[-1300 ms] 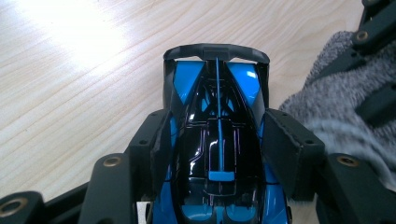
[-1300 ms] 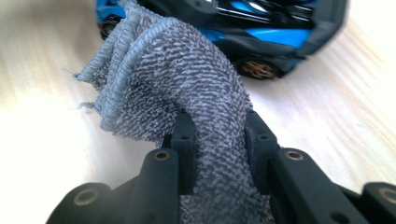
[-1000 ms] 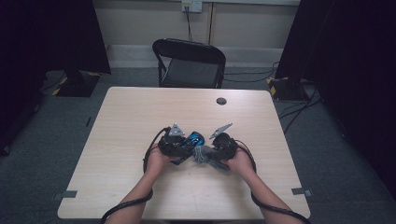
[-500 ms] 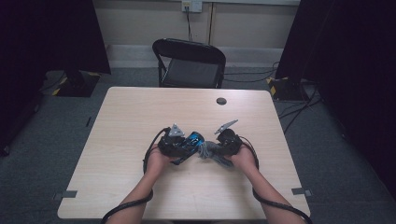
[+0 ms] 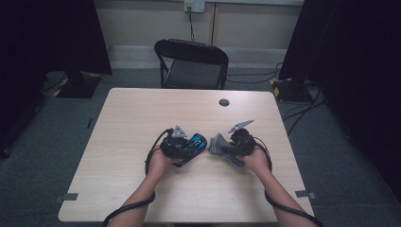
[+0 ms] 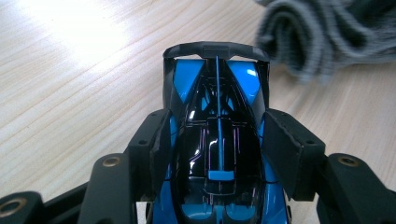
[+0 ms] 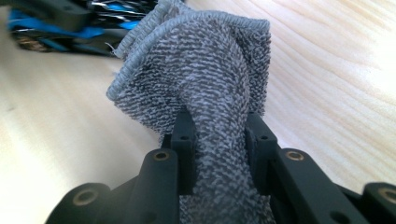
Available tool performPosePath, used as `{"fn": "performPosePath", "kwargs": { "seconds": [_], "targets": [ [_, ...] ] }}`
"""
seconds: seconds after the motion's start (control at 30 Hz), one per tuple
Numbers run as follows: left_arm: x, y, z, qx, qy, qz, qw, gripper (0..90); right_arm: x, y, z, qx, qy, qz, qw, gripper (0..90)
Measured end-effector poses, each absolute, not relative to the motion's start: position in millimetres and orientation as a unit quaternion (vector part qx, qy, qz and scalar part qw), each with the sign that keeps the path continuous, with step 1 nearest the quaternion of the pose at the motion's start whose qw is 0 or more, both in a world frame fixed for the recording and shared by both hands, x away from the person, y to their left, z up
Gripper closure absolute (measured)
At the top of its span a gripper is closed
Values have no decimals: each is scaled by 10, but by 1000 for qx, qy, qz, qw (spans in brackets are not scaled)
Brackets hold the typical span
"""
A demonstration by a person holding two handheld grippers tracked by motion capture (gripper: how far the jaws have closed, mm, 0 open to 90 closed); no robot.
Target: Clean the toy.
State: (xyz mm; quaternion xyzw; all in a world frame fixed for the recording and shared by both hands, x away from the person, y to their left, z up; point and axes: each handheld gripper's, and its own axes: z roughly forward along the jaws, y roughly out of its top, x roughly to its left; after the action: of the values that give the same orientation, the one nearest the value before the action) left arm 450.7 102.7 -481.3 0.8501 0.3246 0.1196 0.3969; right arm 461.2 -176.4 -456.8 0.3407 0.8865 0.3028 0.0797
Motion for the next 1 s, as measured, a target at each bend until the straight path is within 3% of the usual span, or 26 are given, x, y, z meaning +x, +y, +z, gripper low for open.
{"fn": "performPosePath", "kwargs": {
  "seconds": [0.3,1.0],
  "targets": [
    [4516,1036,-4809,849,328,116,397,430,4312,-1729,-4434,289,900,319,70,705],
    [4528,1026,-4804,842,344,106,402,433,3994,-994,-4613,156,946,284,28,703]
  ]
}}
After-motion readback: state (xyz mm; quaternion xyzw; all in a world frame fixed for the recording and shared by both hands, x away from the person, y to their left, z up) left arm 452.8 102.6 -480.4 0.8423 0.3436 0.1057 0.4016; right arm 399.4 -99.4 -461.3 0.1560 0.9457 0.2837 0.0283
